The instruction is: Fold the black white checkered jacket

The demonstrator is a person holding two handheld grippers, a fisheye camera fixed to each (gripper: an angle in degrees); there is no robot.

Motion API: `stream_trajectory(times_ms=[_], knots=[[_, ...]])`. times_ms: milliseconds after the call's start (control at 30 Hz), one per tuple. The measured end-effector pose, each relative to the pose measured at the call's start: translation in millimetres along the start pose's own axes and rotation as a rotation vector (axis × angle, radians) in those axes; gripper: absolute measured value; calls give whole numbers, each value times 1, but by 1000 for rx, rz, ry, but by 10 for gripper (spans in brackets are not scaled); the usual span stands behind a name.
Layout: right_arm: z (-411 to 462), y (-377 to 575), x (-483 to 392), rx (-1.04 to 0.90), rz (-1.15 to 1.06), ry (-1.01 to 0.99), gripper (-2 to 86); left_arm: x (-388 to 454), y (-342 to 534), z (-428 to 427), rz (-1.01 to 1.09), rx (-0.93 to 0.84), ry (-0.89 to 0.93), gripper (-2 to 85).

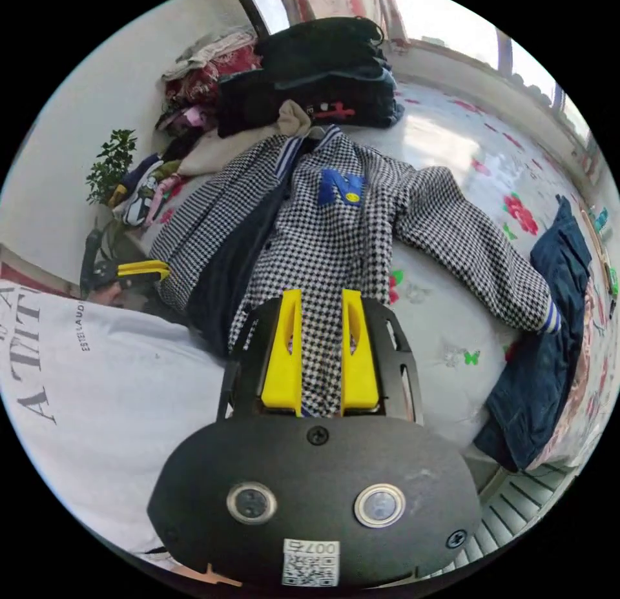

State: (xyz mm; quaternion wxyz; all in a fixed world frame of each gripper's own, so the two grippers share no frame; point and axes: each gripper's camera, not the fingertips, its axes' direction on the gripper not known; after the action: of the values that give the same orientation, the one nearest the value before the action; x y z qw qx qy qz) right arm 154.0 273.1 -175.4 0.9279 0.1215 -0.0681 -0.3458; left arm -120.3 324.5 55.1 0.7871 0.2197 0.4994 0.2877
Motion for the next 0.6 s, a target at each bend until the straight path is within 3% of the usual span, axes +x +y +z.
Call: stream_trajectory(times_ms=[133, 233, 333, 433, 600], knots=[[47, -77, -39, 76, -79, -239, 77, -38, 8, 4, -117, -30, -108, 105], [99, -135, -69, 67, -120, -221, 80, -43, -7, 22, -43, -97, -131, 114], [160, -183, -81, -65, -90, -138, 84, -39, -21, 26, 91, -137, -171, 72], [198, -199, -91, -150, -72, -27, 80, -59, -29, 9, 120, -163, -63, 16], [184, -201, -108, -83, -90, 19, 60, -139, -39, -44, 24, -129, 269, -2]])
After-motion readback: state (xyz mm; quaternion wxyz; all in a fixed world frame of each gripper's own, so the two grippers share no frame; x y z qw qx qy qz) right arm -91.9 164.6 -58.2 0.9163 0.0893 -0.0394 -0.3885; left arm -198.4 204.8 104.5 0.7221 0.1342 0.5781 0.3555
